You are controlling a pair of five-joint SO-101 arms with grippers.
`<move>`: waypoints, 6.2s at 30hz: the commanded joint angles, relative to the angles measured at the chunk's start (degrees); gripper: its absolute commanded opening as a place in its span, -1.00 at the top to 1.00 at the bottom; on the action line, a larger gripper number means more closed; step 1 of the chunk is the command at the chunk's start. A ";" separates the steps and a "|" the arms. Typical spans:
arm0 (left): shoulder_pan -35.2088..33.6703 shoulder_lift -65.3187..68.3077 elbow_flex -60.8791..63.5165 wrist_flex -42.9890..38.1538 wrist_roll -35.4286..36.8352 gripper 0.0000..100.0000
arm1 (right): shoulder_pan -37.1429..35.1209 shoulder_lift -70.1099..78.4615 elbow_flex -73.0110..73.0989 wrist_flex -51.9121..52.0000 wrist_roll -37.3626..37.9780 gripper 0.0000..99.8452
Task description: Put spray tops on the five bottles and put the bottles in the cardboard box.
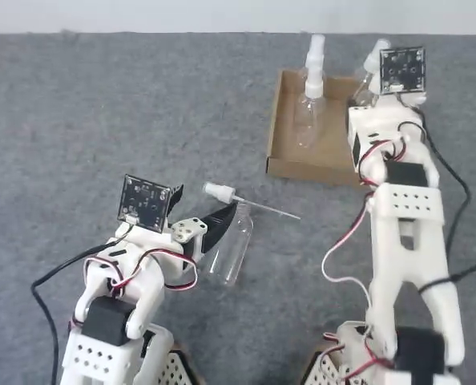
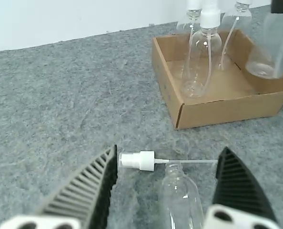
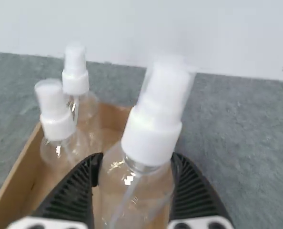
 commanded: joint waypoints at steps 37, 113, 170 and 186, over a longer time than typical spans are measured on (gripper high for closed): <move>-0.18 -0.88 -0.31 -1.49 -0.26 0.38 | 1.19 22.99 -0.62 -25.71 -0.09 0.92; -22.77 -0.35 -13.67 9.49 -4.75 0.46 | -50.77 26.59 -12.13 40.40 -43.43 0.60; -2.90 98.55 -52.88 3.60 13.63 0.81 | 34.86 17.10 -17.49 51.30 45.27 0.99; -0.97 76.40 -32.04 3.16 -8.09 0.65 | 35.47 27.65 -13.98 39.34 36.84 0.88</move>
